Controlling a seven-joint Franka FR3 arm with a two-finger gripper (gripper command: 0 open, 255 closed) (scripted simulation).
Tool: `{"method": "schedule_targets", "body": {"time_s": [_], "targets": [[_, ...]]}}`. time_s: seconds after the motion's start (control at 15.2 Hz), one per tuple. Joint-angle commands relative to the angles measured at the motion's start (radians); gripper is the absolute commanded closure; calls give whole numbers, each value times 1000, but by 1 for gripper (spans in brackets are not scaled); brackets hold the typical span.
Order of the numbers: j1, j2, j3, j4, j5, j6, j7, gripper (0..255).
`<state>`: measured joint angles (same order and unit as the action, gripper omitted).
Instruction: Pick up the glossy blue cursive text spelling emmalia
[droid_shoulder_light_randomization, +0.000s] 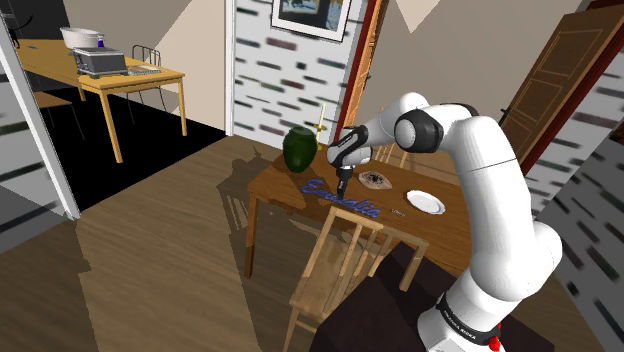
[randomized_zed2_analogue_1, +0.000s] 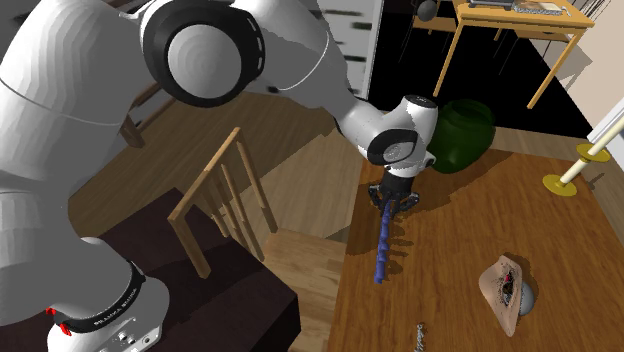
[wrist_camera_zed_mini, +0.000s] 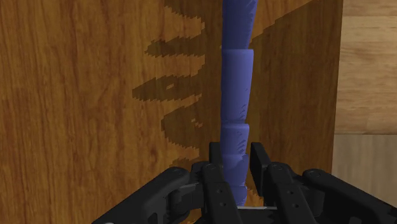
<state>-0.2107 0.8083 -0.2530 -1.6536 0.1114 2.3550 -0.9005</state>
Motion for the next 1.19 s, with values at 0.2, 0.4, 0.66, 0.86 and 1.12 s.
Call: {"method": "schedule_targets", "body": {"time_s": [0.2,0.4,0.66,0.86,1.12], "targets": [[0,0,0,0,0,1,0,255],[0,1,0,0,0,1,0,255],[6,-40,-7,-12,-7,-29,1,255],[11,-70,-13,-18,-12,-52,1,255],[16,-109,-20,-23,-20,-85,2,255]]}}
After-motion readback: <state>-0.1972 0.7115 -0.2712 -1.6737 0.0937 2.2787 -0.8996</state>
